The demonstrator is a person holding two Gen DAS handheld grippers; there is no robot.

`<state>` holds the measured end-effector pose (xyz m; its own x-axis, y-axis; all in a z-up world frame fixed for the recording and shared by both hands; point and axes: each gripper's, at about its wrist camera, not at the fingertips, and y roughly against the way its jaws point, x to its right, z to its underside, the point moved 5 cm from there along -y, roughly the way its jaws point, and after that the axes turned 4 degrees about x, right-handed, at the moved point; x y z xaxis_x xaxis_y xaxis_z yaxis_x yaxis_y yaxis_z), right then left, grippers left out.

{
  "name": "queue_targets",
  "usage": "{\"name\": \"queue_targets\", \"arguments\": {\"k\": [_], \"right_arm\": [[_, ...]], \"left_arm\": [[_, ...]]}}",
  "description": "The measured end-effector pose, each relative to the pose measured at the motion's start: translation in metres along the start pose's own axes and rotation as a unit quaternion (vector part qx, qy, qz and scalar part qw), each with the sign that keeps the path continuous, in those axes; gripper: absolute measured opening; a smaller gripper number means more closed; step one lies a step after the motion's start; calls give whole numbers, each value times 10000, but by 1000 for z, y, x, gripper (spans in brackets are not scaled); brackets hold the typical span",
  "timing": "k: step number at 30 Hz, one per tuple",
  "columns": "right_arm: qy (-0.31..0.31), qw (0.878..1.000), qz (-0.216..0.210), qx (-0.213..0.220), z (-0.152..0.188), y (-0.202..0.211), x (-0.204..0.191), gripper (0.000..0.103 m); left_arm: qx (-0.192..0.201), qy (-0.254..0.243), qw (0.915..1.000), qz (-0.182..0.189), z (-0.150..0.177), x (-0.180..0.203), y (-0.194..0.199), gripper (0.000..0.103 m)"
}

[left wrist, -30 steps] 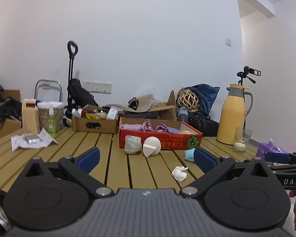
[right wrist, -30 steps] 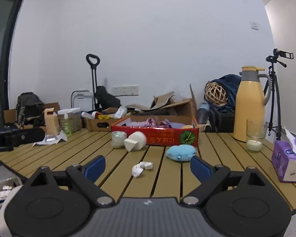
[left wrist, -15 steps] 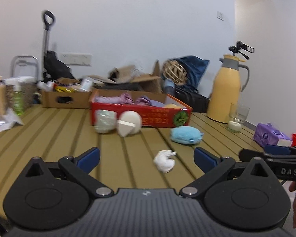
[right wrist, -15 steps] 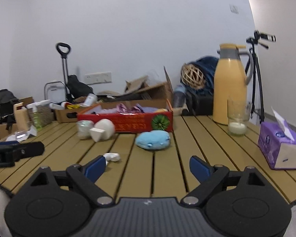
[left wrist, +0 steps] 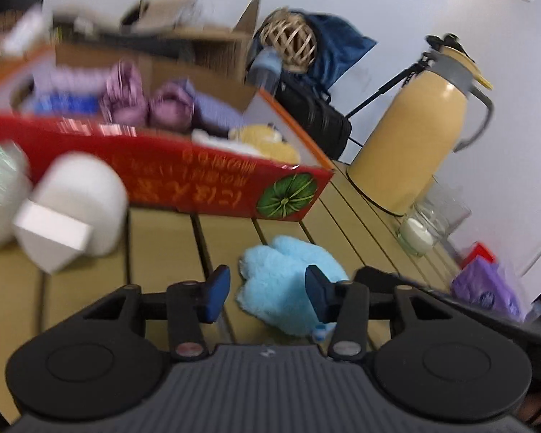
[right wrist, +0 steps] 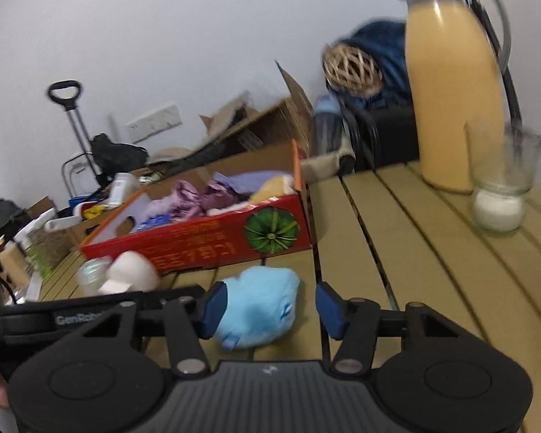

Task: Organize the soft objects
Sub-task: 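Grasp the light-blue plush with the left tool and lift it, then carry the light-blue plush into the red-rimmed box and open the left tool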

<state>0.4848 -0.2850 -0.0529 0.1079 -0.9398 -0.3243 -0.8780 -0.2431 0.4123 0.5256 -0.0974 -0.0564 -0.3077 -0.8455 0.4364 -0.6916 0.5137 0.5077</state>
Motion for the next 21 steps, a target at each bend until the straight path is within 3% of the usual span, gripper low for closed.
{"name": "queue_targets", "arguments": {"k": [5, 9, 12, 15, 18, 21], "right_arm": [[-375, 9991, -89, -179, 9, -27, 15, 50], [-605, 9973, -323, -258, 11, -34, 16, 47], [-618, 9964, -508, -274, 11, -35, 13, 33], [-523, 9974, -413, -270, 12, -30, 8, 30], [-687, 9970, -347, -42, 5, -12, 7, 28], [-463, 9974, -432, 331, -2, 33, -9, 28]], "left_arm": [[-40, 438, 9985, 319, 1, -16, -11, 46], [-136, 764, 9954, 561, 0, -21, -14, 37], [-216, 1011, 9924, 664, -1, -20, -17, 33], [-146, 944, 9937, 583, -2, -10, -10, 31], [134, 687, 9954, 651, -4, 14, 20, 30], [470, 457, 9950, 758, 3, 37, 72, 30]]}}
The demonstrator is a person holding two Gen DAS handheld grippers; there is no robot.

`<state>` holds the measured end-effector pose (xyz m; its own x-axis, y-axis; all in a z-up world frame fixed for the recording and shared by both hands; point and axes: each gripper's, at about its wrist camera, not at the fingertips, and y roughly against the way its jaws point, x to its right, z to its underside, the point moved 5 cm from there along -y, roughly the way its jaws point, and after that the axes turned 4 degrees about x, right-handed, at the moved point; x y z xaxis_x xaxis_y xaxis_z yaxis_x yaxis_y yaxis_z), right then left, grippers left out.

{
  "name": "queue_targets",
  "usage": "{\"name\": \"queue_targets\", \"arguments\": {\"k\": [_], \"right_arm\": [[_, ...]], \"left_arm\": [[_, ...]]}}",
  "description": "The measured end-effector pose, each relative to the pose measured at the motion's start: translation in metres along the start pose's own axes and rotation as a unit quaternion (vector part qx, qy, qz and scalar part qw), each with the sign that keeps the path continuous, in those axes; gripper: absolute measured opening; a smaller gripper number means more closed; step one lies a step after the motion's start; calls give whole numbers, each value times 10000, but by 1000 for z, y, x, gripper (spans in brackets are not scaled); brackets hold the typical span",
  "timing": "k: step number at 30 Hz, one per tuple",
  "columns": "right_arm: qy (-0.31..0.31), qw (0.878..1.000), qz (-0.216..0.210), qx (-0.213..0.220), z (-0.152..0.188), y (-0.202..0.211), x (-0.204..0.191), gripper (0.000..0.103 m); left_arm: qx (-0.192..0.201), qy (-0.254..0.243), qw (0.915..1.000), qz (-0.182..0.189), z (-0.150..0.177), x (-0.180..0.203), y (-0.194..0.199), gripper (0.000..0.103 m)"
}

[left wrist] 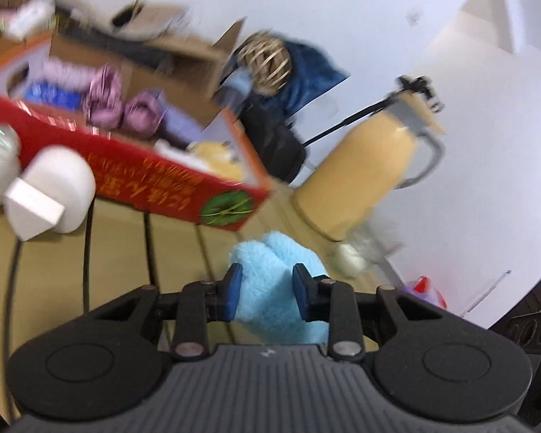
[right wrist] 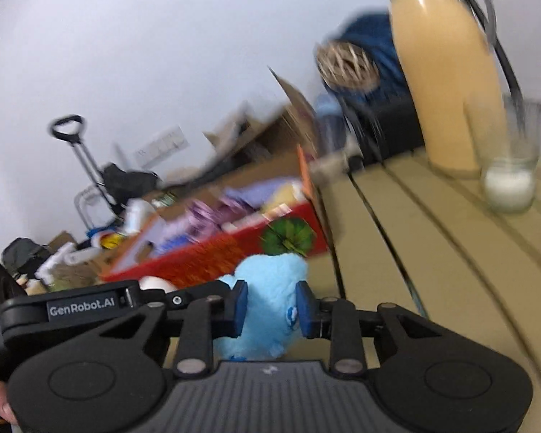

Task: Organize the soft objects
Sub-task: 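Carry the light-blue plush into the red-rimmed box and open the left tool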

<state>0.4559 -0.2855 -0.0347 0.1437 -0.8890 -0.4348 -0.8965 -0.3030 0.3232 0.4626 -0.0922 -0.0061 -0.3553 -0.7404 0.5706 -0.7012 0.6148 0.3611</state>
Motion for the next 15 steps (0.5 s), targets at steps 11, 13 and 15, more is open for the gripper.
{"name": "queue_targets", "arguments": {"k": [11, 13, 15], "right_arm": [[474, 9966, -474, 473, 21, 130, -65, 28], [459, 9964, -530, 478, 22, 137, -69, 28], [474, 9960, -590, 477, 21, 138, -73, 28]], "left_arm": [[690, -96, 9975, 64, 35, 45, 120, 30], [740, -101, 9972, 48, 35, 45, 125, 30], [801, -99, 9967, 16, 31, 44, 128, 30]]}}
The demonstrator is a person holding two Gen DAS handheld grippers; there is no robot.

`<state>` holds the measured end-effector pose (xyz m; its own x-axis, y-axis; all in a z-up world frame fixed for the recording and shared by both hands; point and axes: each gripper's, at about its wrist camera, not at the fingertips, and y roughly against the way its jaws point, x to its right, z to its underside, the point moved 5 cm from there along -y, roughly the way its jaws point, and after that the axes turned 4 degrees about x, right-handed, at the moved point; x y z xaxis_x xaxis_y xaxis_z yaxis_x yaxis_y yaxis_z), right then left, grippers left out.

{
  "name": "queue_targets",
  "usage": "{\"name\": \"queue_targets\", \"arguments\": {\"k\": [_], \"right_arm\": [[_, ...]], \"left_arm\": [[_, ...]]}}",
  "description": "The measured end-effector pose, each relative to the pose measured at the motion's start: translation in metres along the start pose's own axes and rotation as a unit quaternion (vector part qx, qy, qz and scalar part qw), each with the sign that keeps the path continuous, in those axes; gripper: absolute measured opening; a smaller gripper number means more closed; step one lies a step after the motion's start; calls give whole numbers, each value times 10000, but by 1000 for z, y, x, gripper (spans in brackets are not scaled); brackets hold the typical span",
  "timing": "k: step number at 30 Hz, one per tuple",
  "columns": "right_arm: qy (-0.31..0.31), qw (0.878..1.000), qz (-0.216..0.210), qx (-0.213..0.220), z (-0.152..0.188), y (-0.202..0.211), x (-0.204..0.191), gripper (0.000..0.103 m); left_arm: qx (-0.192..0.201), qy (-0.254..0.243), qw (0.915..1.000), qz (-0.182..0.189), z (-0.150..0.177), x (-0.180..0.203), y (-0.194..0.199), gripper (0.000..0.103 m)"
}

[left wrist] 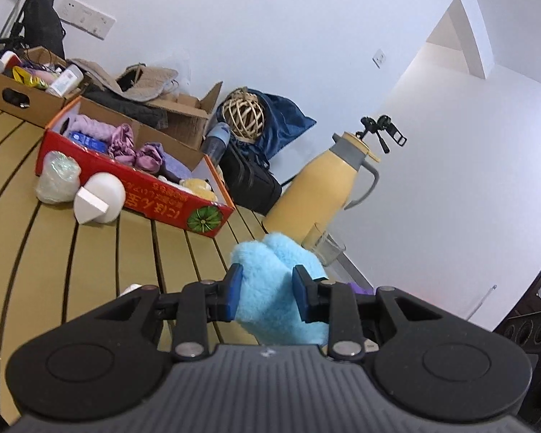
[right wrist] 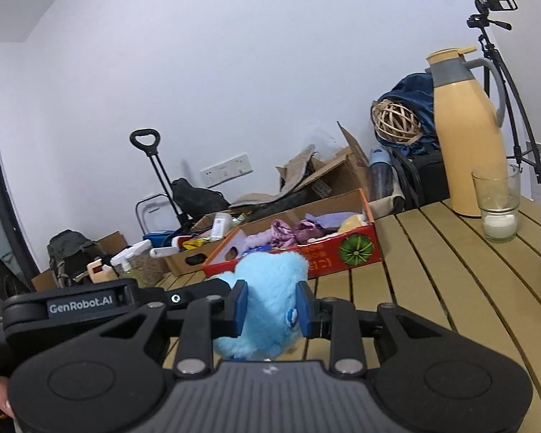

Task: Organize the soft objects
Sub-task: 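Carry the light-blue plush into the red-rimmed box and open the left tool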

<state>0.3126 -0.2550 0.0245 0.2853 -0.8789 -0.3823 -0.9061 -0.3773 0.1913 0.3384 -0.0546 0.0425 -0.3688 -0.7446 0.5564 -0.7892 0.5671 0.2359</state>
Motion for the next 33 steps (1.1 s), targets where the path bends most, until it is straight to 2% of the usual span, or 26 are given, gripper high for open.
{"name": "queue_targets", "arguments": {"k": [3, 7, 11, 15, 19, 23, 24, 25, 27, 28, 30, 33], "right_arm": [[42, 10000, -58, 12, -8, -10, -5, 28], [22, 9998, -172, 36, -34, -54, -4, 28], [-391, 9985, -377, -90, -72, -128, 9, 28], [-404, 9979, -370, -357, -94, -208, 17, 28], [-248, 9963, -133, -808, -85, -286, 26, 28], [-33, 9911, 277, -1303, -54, -344, 44, 25], [8, 9887, 334, -1461, -44, -353, 47, 15], [85, 9854, 349, -1663, -34, -362, 49, 10], [270, 9802, 356, -1928, -18, -372, 50, 10], [456, 9816, 372, -1817, -17, -372, 48, 10], [376, 9806, 341, -1894, -16, -373, 47, 10], [474, 9774, 360, -2031, -17, -377, 43, 13]], "left_arm": [[86, -16, 10000, -4, -17, -5, -6, 30], [166, -166, 9997, -46, -60, -21, -39, 30], [246, -288, 9992, -123, -110, -46, -81, 31], [40, -103, 9989, -445, -141, -91, -140, 31], [-390, 84, 9962, -773, -144, -140, -195, 31], [-974, -229, 9888, -1112, -127, -172, -232, 30], [-1048, -355, 9873, -1137, -122, -176, -234, 30], [-1057, -438, 9870, -1133, -118, -178, -232, 29], [-1032, -592, 9867, -1104, -114, -179, -226, 29], [-1008, -650, 9869, -1083, -115, -179, -222, 29], [-1010, -664, 9871, -1053, -118, -179, -217, 29], [-1028, -790, 9838, -1240, -122, -176, -206, 29]]}}
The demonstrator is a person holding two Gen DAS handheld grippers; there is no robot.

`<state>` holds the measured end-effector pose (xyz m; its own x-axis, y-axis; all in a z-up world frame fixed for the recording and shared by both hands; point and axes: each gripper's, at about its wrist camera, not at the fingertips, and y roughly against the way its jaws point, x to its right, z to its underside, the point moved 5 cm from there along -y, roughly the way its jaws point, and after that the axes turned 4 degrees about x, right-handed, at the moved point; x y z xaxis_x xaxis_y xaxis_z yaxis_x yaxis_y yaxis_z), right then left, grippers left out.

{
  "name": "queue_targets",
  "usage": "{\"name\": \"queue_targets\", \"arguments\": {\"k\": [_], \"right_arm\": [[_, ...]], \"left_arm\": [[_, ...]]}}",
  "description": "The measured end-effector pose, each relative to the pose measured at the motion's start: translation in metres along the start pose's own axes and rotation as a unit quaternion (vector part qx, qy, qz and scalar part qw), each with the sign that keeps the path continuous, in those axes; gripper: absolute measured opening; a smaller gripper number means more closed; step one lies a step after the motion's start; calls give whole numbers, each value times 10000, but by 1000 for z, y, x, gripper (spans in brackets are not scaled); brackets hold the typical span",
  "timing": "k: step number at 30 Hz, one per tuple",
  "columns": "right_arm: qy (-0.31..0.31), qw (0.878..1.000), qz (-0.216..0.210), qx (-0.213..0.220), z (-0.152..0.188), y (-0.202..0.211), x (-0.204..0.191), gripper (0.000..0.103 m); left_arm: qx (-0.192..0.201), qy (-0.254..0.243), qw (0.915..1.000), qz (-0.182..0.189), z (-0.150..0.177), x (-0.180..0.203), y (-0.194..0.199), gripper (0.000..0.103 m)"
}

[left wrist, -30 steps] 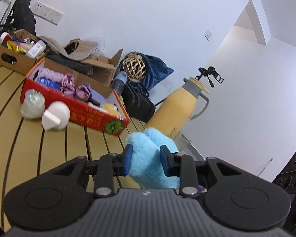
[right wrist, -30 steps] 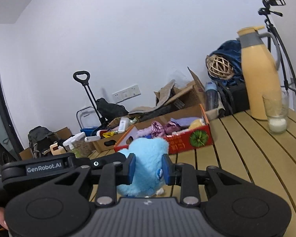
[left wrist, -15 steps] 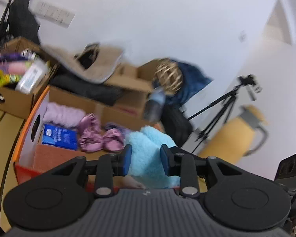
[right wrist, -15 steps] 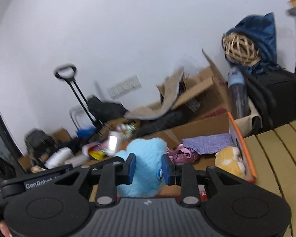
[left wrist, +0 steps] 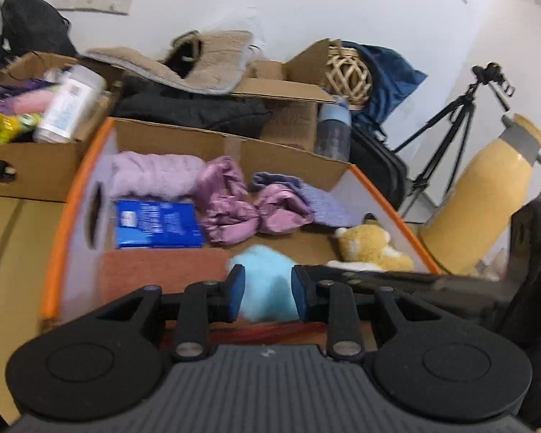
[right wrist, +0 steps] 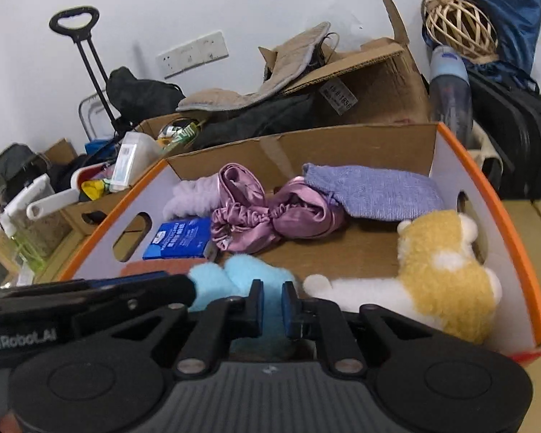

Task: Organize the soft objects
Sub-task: 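Carry the light-blue plush into the red-rimmed box and open the left tool, then withdraw both tools from the box toward the white foam pieces on the table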

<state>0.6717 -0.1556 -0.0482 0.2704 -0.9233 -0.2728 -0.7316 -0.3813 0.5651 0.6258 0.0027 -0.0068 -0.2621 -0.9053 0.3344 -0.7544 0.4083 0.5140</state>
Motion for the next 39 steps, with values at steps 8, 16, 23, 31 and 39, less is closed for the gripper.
{"name": "queue_targets", "arguments": {"k": [8, 16, 23, 31, 39], "right_arm": [[110, 9980, 56, 621, -29, 93, -8, 14], [550, 9876, 279, 1447, -23, 238, -11, 31], [1316, 9655, 741, 2123, 49, 317, -39, 50], [1251, 9552, 624, 2609, 162, 365, -79, 89], [1279, 9613, 866, 2280, 249, 360, -99, 96]], "left_arm": [[506, -359, 9973, -391, -16, 2, 99, 30], [1004, -818, 9879, -854, 17, 16, 213, 38], [1753, -1228, 9661, -1442, 86, 35, 284, 63], [2164, -1197, 9538, -1708, 208, 44, 351, 89], [2062, -1205, 9623, -1302, 240, 52, 354, 93]]}}
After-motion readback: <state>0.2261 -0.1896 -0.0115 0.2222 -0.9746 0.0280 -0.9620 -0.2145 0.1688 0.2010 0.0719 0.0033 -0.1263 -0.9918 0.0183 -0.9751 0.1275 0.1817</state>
